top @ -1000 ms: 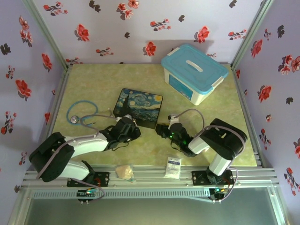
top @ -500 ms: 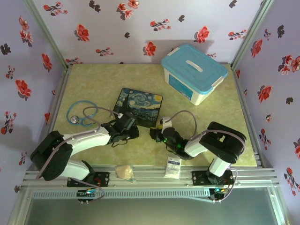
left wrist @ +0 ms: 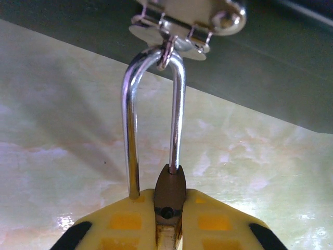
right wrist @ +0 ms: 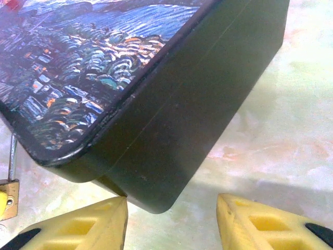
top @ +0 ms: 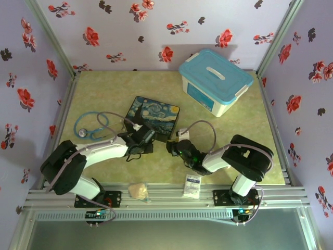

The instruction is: Unlock a padlock with a key

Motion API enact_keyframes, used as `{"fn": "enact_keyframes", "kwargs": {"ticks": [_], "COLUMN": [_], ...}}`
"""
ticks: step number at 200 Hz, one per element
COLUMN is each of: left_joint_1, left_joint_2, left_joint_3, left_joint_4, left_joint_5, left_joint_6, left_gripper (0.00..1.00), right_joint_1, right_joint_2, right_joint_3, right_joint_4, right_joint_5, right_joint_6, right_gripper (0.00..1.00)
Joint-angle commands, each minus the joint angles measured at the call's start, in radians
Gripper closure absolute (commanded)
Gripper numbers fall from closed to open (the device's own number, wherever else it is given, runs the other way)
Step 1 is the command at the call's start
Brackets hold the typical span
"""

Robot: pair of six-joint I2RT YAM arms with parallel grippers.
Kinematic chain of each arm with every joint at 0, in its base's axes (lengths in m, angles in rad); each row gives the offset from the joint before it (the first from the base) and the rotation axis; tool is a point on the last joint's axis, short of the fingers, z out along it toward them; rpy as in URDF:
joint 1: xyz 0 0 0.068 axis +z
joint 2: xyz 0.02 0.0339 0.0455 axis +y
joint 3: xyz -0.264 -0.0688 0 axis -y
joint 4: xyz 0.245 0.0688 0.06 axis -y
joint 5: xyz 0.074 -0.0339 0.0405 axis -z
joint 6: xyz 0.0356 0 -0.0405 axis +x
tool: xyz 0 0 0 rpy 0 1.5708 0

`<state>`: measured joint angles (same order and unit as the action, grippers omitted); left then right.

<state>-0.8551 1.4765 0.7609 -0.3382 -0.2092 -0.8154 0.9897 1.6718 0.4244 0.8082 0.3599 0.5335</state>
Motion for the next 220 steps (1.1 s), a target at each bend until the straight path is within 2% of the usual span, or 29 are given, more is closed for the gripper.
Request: {"fn": "enact_keyframes", "kwargs": {"ticks": [1, 33, 84, 163, 208, 220], "left_joint_1": [-0.008, -0.048, -0.095, -0.131, -0.150, -0.154], "left_joint_2": [0.024, 0.062, 0.122, 0.194, 0.173, 0.161], "left_joint_3": [0.017, 0.072, 0.125, 0.149, 0.167, 0.169], "left_joint_4": [-0.112, -0.211, -0.265, -0.252, -0.271, -0.269], "left_joint_5": [-0.078, -0.181, -0.233, -0.219, -0.230, -0.229], "left_joint_6": [0.020, 0.024, 0.009, -0.015, -0.015, -0.012], "left_gripper": [0.87, 0.86, 0.82, 0.71, 0.67, 0.63], "right_joint_1": [0.009, 0.010, 0.011, 0.009, 0.011, 0.011], "right_joint_2": [-0.003, 0.017, 0.027, 0.034, 0.032, 0.031], "right_joint_3": [0.034, 0.028, 0.024, 0.021, 0.019, 0.018], "right_joint_4": [-0.018, -0.002, 0.000, 0.004, -0.007, -0.008], "right_joint_5": [0.027, 0.027, 0.021, 0.016, 0.017, 0.019], "right_joint_6": [-0.005, 0.008, 0.023, 0.029, 0.026, 0.029], "right_gripper": [0.52, 0.52, 0.52, 0.52, 0.52, 0.52]}}
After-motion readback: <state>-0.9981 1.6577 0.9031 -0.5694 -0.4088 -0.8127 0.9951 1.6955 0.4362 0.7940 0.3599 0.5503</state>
